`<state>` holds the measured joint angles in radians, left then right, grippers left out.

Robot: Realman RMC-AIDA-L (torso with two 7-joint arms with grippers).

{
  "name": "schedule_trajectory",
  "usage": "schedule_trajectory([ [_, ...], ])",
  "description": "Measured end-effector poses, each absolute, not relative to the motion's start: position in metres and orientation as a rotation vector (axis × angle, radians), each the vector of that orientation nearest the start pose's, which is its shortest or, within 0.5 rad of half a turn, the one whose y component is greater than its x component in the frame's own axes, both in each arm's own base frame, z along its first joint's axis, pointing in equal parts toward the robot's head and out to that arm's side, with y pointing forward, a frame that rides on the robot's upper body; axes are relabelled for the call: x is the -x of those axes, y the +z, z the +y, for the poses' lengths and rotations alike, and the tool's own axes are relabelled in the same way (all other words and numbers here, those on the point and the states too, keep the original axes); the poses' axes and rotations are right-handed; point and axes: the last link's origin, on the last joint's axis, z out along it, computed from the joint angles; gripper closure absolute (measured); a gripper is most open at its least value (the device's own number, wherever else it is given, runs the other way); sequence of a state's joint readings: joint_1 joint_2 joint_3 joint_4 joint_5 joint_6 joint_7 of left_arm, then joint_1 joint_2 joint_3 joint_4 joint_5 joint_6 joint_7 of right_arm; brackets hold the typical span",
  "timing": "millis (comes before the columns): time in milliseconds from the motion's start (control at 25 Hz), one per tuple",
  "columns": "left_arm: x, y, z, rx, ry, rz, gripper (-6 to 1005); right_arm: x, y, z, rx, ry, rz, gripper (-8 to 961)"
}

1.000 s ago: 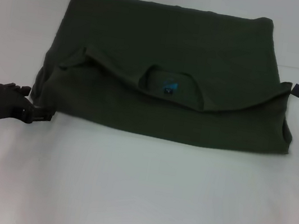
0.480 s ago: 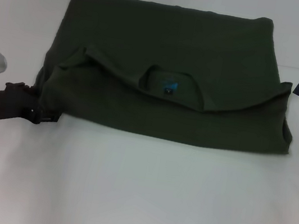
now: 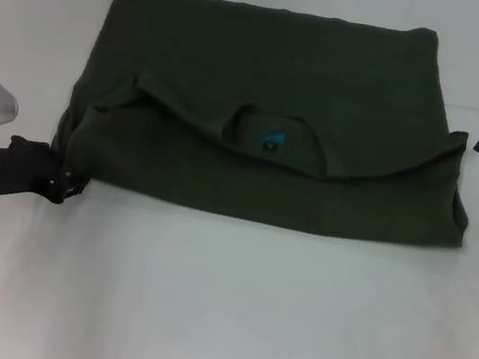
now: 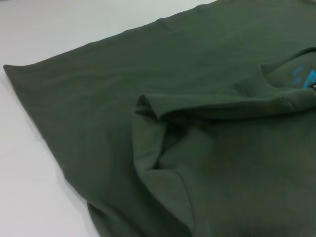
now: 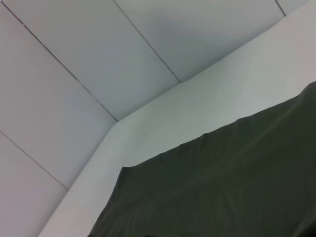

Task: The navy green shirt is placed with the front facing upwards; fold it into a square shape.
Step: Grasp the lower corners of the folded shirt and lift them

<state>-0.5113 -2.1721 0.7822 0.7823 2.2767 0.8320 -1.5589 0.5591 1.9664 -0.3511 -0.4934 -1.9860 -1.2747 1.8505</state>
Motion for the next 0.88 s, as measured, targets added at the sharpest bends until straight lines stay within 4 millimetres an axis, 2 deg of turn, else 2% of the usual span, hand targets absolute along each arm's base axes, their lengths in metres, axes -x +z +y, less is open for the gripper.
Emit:
schedule_trajectory([
  [320,0.319,-0.004,0.382,2.248,-0.03,-0.717,672,-0.33,0.067,0.369,1.987,0.888,1.407,271],
  [640,0.318,0.001,0.379,2.255,-0.039,-0.712,960,-0.338,0.068,0.365,2.035,0.751,1.484,265],
  [880,0.315,0.007,0.375,2.275,-0.065,-0.713,978,-0.345,0.066,0.364,2.048,0.631,1.54,261],
])
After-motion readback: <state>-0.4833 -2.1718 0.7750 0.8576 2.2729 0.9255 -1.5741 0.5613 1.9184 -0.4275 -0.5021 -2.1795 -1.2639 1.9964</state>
